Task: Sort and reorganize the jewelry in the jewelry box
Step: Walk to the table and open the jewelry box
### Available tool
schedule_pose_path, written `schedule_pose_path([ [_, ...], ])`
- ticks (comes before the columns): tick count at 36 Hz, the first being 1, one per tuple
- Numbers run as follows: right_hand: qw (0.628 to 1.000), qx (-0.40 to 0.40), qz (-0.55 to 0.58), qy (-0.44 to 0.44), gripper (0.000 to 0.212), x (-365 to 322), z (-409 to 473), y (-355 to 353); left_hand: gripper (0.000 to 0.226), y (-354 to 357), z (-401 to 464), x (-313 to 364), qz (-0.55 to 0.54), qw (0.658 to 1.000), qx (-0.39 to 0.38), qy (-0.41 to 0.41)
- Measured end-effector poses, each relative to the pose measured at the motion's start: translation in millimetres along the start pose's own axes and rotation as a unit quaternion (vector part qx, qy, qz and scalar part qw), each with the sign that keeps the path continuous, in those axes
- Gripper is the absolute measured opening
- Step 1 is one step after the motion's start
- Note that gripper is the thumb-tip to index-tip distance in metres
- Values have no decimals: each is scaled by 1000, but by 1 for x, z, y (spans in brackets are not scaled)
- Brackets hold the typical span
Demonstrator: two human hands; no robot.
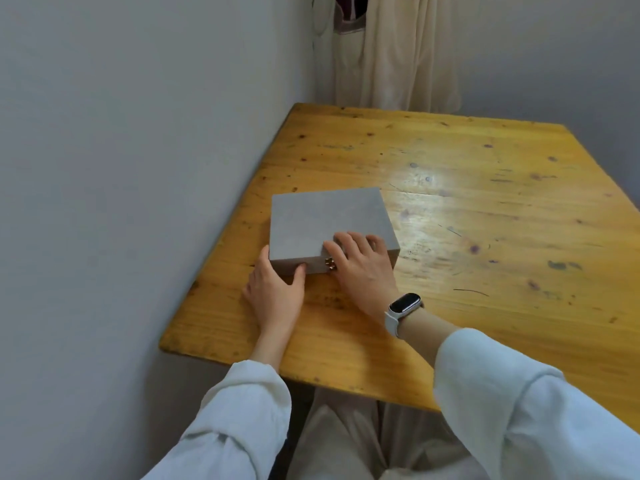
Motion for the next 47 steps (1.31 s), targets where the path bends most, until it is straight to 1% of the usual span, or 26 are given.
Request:
schedule_pose_path([
  [2,999,16,-25,-31,33,1,3,-2,67,0,0,0,2,1000,-3,5],
  [4,998,15,-25,-63,28,4,1,-4,68,0,-1,0,0,1000,-2,3],
  [5,997,14,-9,-71,26,6,0,-6,68,0,-1,0,-2,1000,-2,2],
  [7,995,13,84,-44,29,11,1,-15,68,0,-2,2,-4,1000,1,1],
  [9,983,23,177,37,37,20,4,-23,69,0,-3,3,-6,1000,2,-1],
  [11,968,36,198,153,41,29,0,-24,71,0,-3,2,-13,1000,-4,-6],
  [13,932,1,223,285,45,39,-13,-13,72,0,-2,-1,-25,1000,-5,-10],
  [14,910,-26,251,328,48,40,-21,-7,72,0,-2,-1,-29,1000,-3,-12],
  [15,893,-44,285,346,50,40,-28,-3,71,0,-2,-2,-28,1000,-2,-14],
  [17,872,-54,342,347,54,37,-39,-3,66,-1,-3,-1,-20,1000,3,-13],
  [20,854,-36,384,350,51,41,-45,-12,64,-3,-3,0,-40,999,5,-15],
  [23,832,0,417,367,48,49,-41,-24,69,-8,-3,5,-82,996,10,-18],
  [27,812,59,458,357,46,54,-22,-40,68,-17,11,24,-157,987,20,-7],
  [31,814,97,466,332,46,61,11,-52,69,-22,44,49,-198,980,8,13],
  [33,829,99,454,310,47,67,31,-55,68,-23,65,65,-195,980,-6,38],
  [37,871,92,404,264,52,80,71,-53,66,-20,110,86,-153,985,-55,59],
  [39,889,81,374,252,54,87,91,-47,63,-16,132,91,-129,987,-67,75],
  [43,912,56,327,240,58,98,117,-33,46,-12,164,93,-87,989,-53,111],
  [47,931,35,283,229,62,103,136,-19,39,-7,188,95,-83,988,-32,128],
])
Point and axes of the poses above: each hand's wrist, its own z-axis towards the middle knuckle, its own y-axis out of the palm, x = y × z, the point moved 4 cm from there along z, towards the middle knuckle, and after that the axes turned 3 degrees about -z, right-handed, at the moved point
